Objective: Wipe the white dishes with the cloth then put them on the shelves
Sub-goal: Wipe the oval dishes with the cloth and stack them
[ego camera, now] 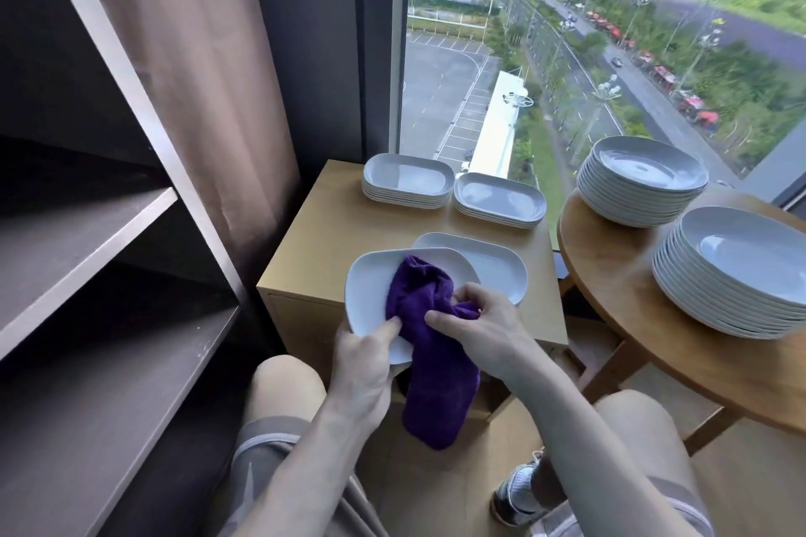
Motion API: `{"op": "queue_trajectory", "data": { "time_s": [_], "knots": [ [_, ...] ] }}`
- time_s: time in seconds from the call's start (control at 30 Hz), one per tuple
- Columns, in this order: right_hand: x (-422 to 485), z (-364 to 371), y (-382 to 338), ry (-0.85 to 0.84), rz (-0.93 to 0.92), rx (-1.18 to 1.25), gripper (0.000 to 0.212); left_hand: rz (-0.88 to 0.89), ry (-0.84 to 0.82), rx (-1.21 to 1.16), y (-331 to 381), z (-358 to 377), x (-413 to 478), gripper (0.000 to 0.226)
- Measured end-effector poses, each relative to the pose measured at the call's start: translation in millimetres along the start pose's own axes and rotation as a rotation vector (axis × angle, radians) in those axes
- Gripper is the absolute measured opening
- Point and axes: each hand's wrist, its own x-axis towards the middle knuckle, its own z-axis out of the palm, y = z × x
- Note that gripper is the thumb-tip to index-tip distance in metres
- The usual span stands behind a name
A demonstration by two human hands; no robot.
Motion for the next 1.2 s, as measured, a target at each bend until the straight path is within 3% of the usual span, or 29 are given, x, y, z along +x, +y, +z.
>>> {"op": "queue_trajectory", "data": {
  "time_s": [0.23, 0.37, 0.5, 0.6, 0.67, 0.77, 0.9, 1.03, 1.13, 1.2],
  "knots": [
    [-14, -31, -31, -0.028, -0.067, 0.342, 0.022, -0.072, -0.074, -0.106, -1, -6, 3, 0.036],
    [-26, -34, -53, -0.178, -0.165, 0.486, 0.023, -0.121, -0.158, -0.18, 5, -7, 2, 0.043],
    [-31, -36, -64, -0.419, -0.26, 0.78, 0.024, -0.083, -0.157, -0.066, 4, -5, 4, 0.034],
    [-23, -37, -65, -0.417, -0.266, 0.888, 0.018, -0.078, -0.205, -0.001, 0, -7, 4, 0.046],
    [-11, -31, -58, -0.21, -0.295, 0.685, 0.024, -0.166, -0.258, -0.022, 1, -7, 1, 0.068],
    [5, -20, -37, 0.255, -0.398, 0.029, 0.027, -0.264, -0.318, -0.134, 3, -5, -5, 0.087],
    [8, -8, -13, 0.402, -0.481, -0.35, 0.022, -0.176, -0.277, -0.068, 1, -3, -6, 0.042],
    [-2, -4, -3, 0.383, -0.515, -0.588, 0.037, -0.074, -0.147, -0.035, 5, -1, -5, 0.032],
    [-24, 4, 13, 0.167, -0.663, -0.676, 0.064, -0.051, -0.042, -0.043, 10, -1, -2, 0.025],
    [-33, 16, 22, 0.021, -0.634, -0.828, 0.083, -0.053, -0.007, -0.036, 13, -1, -1, 0.021]
  ]
}}
